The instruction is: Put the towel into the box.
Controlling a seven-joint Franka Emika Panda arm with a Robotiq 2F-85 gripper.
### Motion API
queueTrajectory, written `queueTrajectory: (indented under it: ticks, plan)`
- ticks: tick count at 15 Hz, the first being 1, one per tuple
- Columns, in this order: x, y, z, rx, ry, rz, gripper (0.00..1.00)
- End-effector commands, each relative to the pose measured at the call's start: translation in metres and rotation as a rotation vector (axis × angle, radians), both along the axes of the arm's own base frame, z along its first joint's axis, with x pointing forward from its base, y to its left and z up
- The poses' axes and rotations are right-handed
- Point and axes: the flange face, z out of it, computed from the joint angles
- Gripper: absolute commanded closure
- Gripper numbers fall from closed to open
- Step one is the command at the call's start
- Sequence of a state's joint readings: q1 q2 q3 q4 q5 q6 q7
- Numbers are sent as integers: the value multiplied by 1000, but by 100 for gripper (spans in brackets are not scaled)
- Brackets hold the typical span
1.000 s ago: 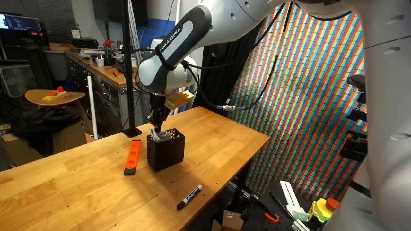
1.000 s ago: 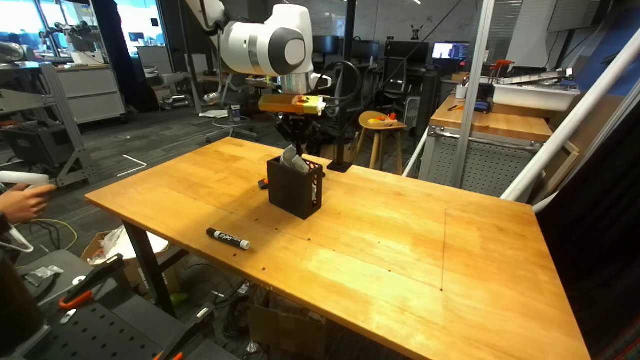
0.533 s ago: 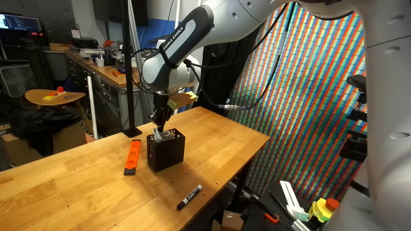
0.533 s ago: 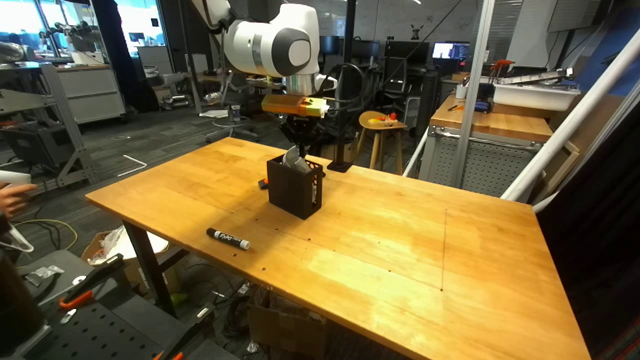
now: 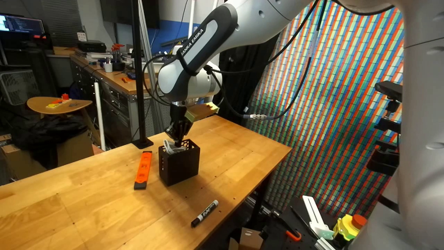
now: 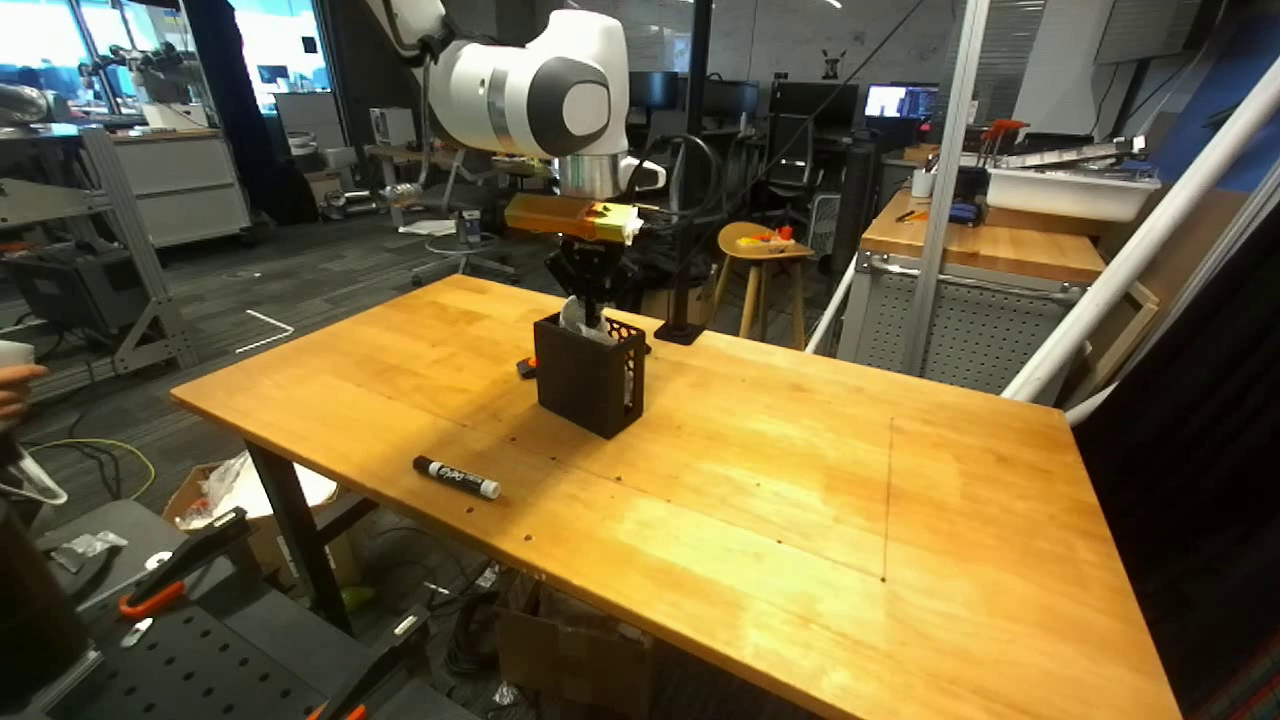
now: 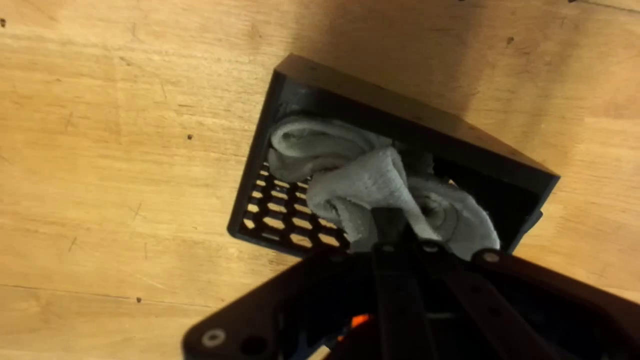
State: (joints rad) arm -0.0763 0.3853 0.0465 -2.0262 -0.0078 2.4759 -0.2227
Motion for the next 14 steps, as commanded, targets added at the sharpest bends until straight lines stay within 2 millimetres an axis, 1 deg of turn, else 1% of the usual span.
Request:
queueTrajectory:
  ticks: [1, 4, 6, 10, 14]
  plan:
    - [-17, 1, 4, 3, 12, -28, 99]
    - [-25, 2, -6, 10, 37, -34, 99]
    - [-26, 5, -9, 11, 47, -30, 99]
    - [-21, 15, -11, 22, 46, -15, 99]
    - [-18, 28, -21, 37, 58, 0, 99]
